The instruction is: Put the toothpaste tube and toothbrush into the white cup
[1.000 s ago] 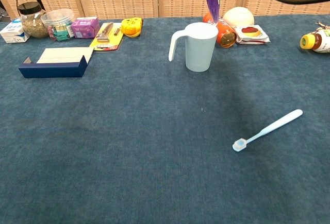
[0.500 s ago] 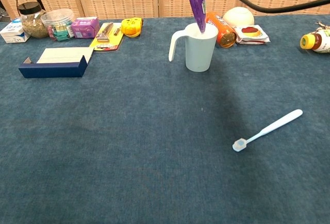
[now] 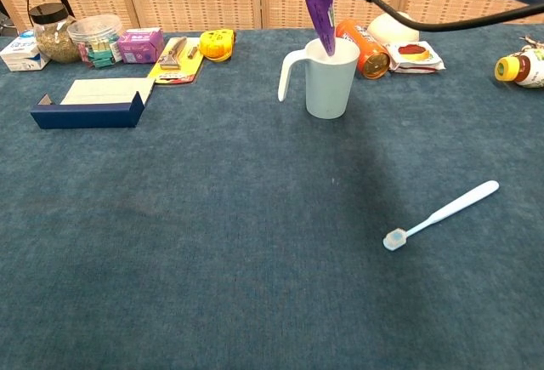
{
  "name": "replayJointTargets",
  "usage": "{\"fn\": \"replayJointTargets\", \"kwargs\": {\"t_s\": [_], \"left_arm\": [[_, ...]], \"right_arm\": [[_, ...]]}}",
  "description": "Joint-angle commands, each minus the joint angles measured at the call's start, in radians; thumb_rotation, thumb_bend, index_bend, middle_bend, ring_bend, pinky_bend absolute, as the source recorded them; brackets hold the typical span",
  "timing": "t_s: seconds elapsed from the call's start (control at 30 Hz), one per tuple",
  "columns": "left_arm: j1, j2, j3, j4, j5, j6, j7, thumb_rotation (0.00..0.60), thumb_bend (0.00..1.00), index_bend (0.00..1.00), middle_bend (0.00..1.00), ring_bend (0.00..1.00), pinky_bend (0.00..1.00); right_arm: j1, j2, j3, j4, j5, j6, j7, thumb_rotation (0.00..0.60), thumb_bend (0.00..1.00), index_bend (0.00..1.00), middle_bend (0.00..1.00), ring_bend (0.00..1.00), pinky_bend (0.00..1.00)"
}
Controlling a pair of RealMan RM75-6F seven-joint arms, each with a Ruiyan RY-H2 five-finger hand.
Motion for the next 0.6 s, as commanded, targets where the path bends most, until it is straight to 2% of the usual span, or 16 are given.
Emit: {"fn": "replayJointTargets", "kwargs": {"t_s": [0.03,0.6], "left_arm": [[-0.001,-0.001,0.0,0.0,-0.001,-0.002,0.003,0.6,0.0,0.0,0.0,0.0,0.0],[-0.01,0.001,0.0,-0.007,-0.012,-0.022,0.015,0.6,0.0,0.0,0.0,0.0,0.0]], "right_arm": [[-0.001,-0.01,0.0,0.009,0.007,-0.008,0.011,0.6,0.6,0.64,0.12,0.0,0.01],[-0.045,-0.066,-0.015,0.137,-0.01,-0.092,0.128,0.6,0.6,0.64,0.12,0.0,0.01]]}}
